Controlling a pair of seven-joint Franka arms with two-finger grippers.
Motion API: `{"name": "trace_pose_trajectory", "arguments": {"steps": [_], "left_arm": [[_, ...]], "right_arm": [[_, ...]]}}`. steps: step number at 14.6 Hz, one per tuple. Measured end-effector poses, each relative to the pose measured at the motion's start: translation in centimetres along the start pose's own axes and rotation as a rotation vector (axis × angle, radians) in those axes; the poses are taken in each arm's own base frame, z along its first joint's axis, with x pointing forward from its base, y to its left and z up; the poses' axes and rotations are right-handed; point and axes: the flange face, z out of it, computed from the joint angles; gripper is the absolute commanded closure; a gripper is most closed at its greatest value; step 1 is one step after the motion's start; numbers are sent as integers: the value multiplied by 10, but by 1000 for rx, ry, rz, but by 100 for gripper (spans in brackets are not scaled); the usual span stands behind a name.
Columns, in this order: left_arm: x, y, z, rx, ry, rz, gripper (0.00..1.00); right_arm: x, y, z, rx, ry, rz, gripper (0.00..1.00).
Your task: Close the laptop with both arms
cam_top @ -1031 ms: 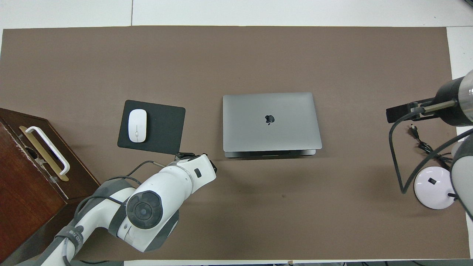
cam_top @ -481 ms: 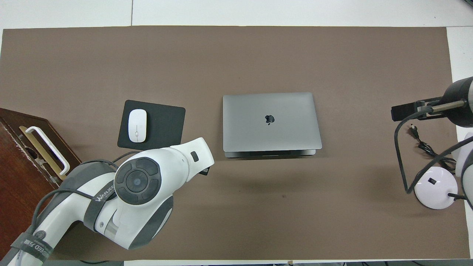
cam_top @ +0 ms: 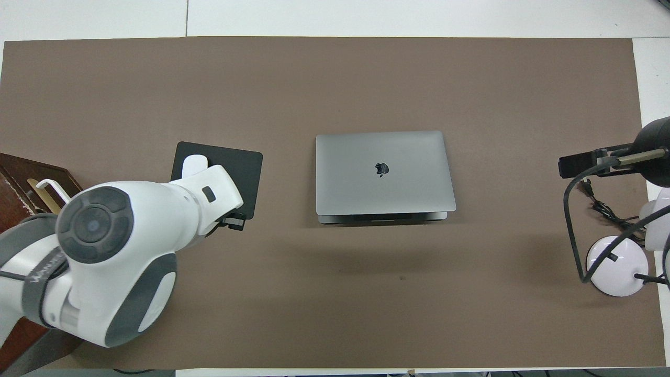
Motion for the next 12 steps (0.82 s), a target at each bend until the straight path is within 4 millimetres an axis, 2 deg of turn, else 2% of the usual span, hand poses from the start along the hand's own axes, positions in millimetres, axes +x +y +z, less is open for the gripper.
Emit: {"name": "trace_pose_trajectory", "arguments": {"steps": [1,4,8,12], "left_arm": [[0,-13,-10,3,-6,-10,3],[2,-44,-31,10,-11,-55,0],[7,-73,-50,15,-2,-113,0],[7,-123,-66,25,3,-212,0]], "right_arm": [[-1,0,1,0,-9,1,0],[-2,4,1,0,-12,8,0],[-3,18,6,-2,-23,33,0],[-4,23,12,-2,-36,44,0]]}}
